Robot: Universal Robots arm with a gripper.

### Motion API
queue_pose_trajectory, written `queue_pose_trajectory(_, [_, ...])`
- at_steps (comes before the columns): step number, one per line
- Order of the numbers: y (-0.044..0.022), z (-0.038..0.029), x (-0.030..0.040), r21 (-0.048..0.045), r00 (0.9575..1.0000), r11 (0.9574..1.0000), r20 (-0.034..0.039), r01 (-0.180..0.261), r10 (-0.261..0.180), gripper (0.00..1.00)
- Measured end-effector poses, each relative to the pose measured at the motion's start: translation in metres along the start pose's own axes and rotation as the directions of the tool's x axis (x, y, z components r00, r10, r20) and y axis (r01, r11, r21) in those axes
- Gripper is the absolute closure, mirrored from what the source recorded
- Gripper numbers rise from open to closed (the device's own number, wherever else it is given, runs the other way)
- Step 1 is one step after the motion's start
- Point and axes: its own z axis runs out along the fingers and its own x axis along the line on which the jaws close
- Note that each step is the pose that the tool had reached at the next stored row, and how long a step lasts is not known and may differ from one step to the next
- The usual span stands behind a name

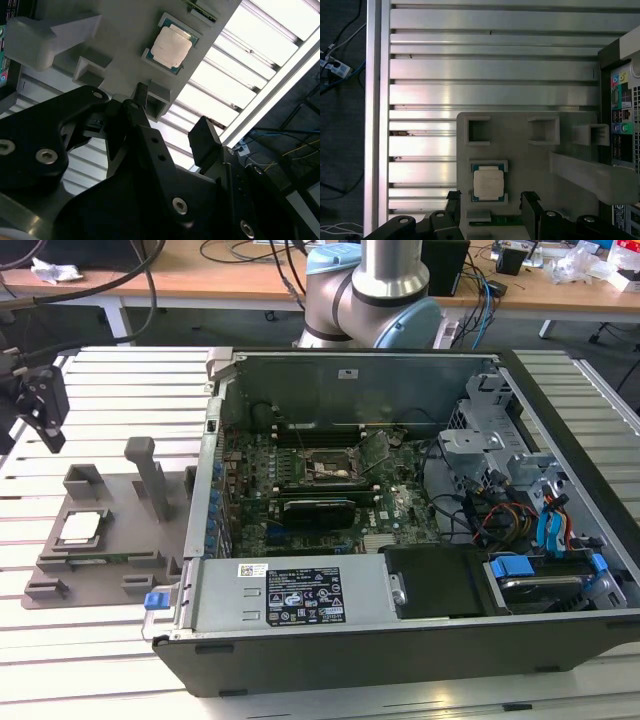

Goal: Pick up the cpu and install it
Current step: 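Pick up the cpu and move it towards the insertion slot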

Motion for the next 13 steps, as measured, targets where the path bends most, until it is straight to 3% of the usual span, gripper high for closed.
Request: queue_pose_trajectory(13, [-0.0002,0.0057,0.0001,0.0,1.0,1.0,0.0001,0.0,0.0,0.4])
